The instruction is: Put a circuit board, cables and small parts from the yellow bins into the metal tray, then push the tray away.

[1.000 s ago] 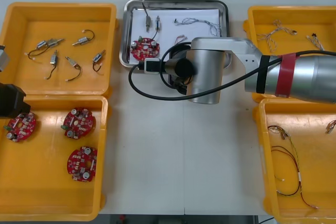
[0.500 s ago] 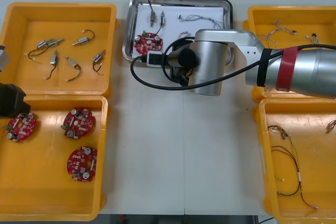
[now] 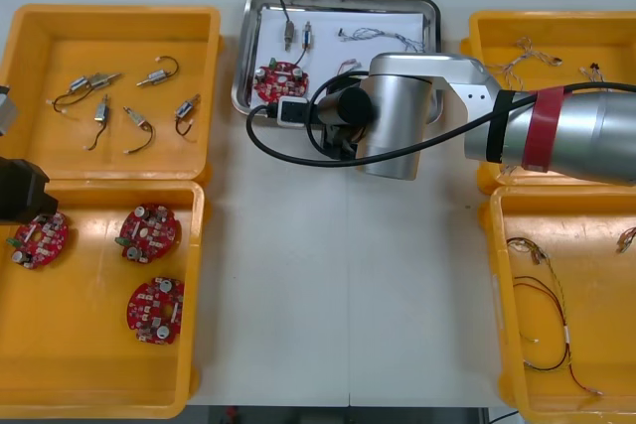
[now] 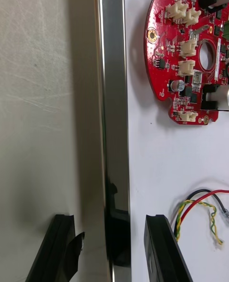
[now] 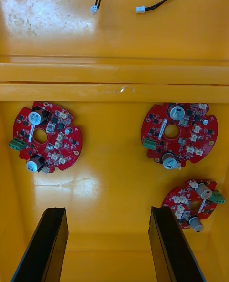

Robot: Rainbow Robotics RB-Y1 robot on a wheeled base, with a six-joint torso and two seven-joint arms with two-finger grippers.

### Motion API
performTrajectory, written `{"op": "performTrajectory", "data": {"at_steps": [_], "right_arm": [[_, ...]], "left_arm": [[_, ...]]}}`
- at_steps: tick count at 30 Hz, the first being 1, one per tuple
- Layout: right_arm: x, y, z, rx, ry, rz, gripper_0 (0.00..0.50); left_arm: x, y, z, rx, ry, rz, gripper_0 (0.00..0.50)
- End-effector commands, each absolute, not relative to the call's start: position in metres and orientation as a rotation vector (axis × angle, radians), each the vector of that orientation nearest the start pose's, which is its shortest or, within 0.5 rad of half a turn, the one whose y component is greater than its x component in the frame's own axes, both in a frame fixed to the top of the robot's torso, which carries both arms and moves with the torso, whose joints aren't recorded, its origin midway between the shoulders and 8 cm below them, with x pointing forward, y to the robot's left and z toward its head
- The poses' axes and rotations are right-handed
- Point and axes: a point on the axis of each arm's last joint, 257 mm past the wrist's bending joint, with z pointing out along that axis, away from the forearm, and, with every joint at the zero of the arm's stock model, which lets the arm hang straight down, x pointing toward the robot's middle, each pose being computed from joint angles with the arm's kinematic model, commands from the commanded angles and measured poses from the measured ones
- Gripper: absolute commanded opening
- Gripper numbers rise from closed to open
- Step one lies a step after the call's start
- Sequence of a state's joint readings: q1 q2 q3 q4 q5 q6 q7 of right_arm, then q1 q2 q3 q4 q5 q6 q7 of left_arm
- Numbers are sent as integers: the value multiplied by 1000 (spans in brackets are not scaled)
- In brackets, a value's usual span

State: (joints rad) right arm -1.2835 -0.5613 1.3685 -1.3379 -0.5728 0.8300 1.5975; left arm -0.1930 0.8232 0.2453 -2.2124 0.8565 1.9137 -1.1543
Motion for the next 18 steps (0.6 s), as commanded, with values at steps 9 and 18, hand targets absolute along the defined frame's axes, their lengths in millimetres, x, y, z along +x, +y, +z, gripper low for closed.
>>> {"op": "performTrajectory", "data": {"at_steps": [9, 18], "right_arm": [[563, 20, -151, -1582, 1755, -397, 500], [499, 20, -148, -1592, 1935, -263, 500]], "left_arm": [[372, 382, -145, -58, 2655, 118, 500], [372, 382, -145, -58, 2655, 118, 500]]}}
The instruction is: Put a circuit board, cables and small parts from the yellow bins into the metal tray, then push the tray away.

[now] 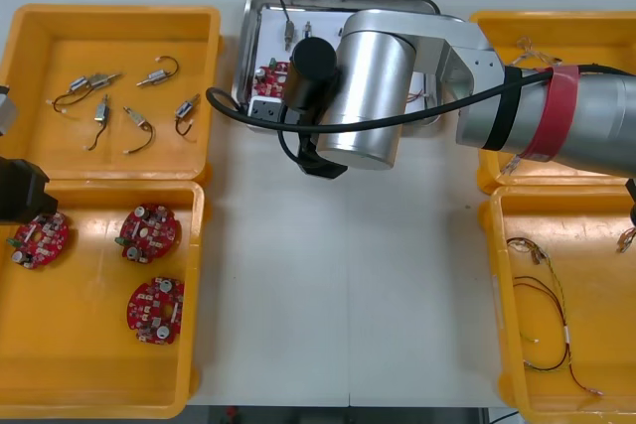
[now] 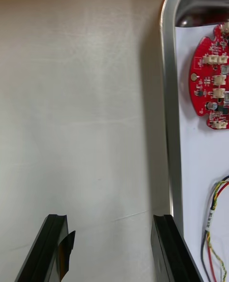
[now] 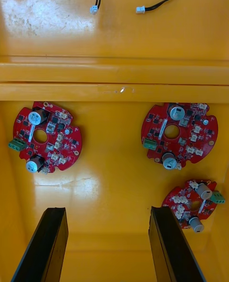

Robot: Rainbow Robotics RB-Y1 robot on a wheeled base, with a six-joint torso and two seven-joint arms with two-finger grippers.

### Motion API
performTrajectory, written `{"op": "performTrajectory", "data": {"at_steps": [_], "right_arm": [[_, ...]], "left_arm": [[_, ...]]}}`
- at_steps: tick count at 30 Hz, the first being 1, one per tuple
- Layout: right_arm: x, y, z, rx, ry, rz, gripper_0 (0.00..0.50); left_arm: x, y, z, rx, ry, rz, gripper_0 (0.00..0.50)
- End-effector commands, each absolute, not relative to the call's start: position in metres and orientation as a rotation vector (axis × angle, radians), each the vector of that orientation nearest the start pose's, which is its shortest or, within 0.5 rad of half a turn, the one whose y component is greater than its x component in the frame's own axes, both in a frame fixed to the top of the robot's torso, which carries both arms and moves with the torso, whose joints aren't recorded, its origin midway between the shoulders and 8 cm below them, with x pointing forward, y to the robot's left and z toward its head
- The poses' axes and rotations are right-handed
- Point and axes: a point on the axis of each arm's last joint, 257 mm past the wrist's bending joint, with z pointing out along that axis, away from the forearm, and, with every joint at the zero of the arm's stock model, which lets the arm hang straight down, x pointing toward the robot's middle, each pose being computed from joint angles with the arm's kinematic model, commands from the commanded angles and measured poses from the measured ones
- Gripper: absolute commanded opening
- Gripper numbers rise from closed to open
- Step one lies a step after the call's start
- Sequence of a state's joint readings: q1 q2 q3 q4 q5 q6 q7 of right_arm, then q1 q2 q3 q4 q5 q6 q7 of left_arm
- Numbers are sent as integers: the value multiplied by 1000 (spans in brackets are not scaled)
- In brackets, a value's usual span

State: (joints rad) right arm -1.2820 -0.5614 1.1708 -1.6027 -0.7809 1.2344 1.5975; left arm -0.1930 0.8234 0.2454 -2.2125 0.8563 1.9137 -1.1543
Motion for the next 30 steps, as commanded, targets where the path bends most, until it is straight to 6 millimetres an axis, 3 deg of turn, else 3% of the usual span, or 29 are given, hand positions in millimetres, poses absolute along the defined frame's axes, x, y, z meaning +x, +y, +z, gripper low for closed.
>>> {"op": "performTrajectory", "data": {"at_steps": [1, 8, 13, 16, 23, 30], "right_arm": [[494, 19, -149, -1583, 1956, -244, 500], [446, -5, -146, -1470, 2147, -171, 500], [420, -36, -141, -1327, 2291, -147, 500], [403, -67, -138, -1216, 2389, -153, 500], [392, -102, -124, -987, 2403, -25, 500], [389, -176, -121, -715, 2480, 29, 500]], "left_arm": [[372, 382, -145, -58, 2655, 118, 500], [372, 382, -145, -58, 2655, 118, 500], [372, 382, -145, -58, 2655, 118, 500], [372, 382, -145, -58, 2655, 118, 500], [372, 382, -145, -58, 2655, 118, 500], [372, 382, -145, -58, 2655, 118, 500]]}}
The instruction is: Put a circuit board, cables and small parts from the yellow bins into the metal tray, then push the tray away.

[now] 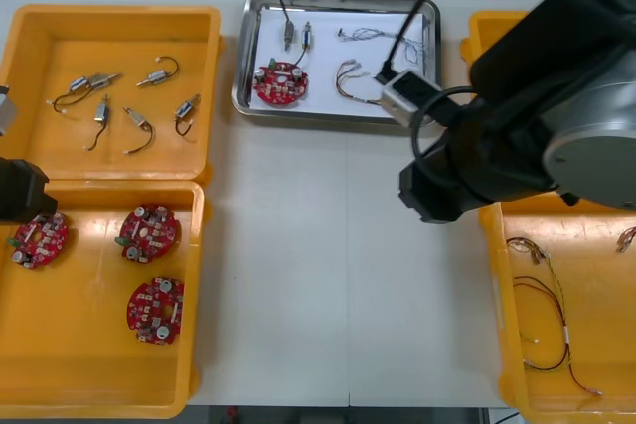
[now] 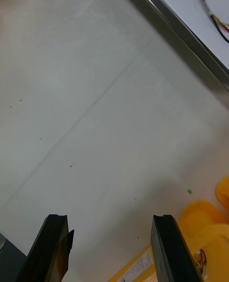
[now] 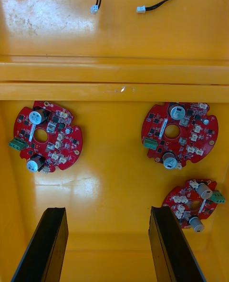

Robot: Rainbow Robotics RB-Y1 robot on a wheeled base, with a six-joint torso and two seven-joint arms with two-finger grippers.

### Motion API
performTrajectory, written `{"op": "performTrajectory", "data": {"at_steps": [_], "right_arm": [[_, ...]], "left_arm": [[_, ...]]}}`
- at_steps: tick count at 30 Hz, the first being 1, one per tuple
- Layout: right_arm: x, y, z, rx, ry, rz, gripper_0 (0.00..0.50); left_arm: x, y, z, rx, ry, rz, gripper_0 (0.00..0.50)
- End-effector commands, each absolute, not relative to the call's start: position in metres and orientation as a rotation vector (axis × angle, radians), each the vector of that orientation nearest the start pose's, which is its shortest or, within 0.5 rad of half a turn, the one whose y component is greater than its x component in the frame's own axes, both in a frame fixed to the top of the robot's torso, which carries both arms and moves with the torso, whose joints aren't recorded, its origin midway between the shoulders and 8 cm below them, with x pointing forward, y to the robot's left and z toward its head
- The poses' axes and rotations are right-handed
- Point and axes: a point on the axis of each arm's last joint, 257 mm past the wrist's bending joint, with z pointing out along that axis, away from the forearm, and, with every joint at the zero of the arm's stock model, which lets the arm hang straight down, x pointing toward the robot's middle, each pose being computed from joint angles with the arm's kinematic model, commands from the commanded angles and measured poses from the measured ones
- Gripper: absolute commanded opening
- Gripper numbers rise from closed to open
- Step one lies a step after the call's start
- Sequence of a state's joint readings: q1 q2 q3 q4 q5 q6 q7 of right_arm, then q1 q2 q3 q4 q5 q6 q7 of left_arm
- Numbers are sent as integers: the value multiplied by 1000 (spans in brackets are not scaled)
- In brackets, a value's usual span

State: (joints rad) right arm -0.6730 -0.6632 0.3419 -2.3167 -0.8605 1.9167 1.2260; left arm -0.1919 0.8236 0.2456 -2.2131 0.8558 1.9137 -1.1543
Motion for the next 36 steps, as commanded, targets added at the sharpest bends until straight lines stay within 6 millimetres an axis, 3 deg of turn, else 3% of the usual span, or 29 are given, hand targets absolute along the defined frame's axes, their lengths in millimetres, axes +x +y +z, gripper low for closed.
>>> {"op": "performTrajectory", "data": {"at_steps": [1, 7, 10, 20, 28, 36], "right_arm": [[389, -190, -121, -661, 2490, 31, 500], [385, -250, -124, -414, 2537, 34, 500], [383, -289, -127, -273, 2564, 17, 500], [368, -377, -141, 21, 2641, -14, 500], [360, -415, -145, 113, 2679, -64, 500], [357, -425, -142, 46, 2678, -100, 500]], "left_arm": [[372, 382, -145, -58, 2655, 118, 500], [372, 382, -145, -58, 2655, 118, 500], [372, 382, -145, -58, 2655, 118, 500], [372, 382, -145, -58, 2655, 118, 500], [372, 382, -145, -58, 2655, 118, 500], [372, 382, -145, -58, 2655, 118, 500]]}}
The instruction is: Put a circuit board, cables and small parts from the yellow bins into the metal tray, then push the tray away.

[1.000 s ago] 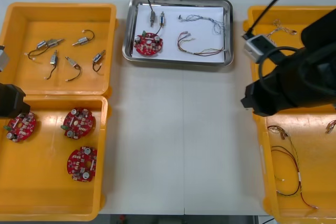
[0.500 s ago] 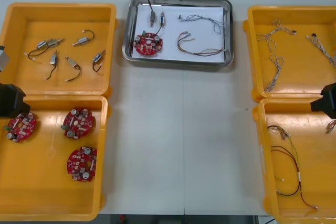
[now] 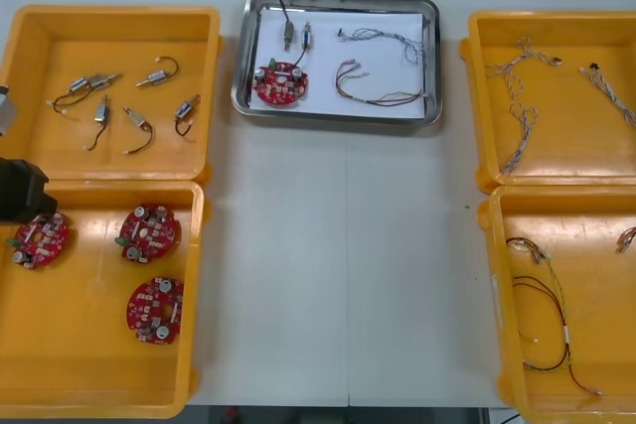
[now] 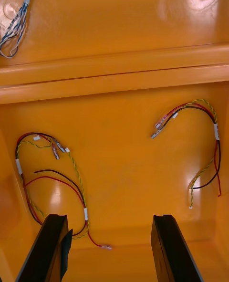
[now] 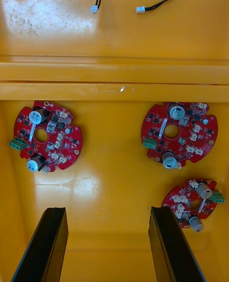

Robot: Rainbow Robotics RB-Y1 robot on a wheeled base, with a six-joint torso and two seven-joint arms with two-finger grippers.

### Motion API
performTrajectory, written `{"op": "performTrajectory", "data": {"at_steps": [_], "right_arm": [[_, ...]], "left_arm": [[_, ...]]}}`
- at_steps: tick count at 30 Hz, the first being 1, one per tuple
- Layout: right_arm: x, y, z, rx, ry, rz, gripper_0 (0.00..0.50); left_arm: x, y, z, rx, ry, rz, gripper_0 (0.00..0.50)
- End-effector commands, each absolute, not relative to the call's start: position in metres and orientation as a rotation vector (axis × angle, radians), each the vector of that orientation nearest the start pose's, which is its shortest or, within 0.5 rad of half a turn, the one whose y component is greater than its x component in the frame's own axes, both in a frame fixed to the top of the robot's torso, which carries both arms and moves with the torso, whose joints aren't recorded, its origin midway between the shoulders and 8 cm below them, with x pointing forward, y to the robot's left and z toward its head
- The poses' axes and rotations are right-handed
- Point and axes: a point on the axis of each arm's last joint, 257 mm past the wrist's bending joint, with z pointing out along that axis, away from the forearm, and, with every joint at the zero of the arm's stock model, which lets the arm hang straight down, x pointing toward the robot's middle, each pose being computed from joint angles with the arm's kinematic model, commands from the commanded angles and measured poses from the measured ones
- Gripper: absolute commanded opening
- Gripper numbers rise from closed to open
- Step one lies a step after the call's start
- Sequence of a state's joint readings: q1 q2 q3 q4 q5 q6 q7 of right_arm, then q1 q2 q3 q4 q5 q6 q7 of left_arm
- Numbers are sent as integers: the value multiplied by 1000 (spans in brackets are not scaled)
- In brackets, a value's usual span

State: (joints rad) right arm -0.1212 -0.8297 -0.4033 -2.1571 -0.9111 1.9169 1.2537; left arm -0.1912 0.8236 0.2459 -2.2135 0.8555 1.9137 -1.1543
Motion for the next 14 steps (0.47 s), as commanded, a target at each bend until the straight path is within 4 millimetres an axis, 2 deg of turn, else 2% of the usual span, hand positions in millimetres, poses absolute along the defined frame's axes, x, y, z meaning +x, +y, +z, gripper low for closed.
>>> {"op": "performTrajectory", "data": {"at_steps": [1, 14], "right_arm": [[356, -426, -142, 33, 2679, -108, 500], [362, -419, -144, -11, 2649, -71, 500]], "left_arm": [[372, 382, -145, -58, 2655, 118, 500], [372, 382, -145, -58, 2655, 118, 500]]}}
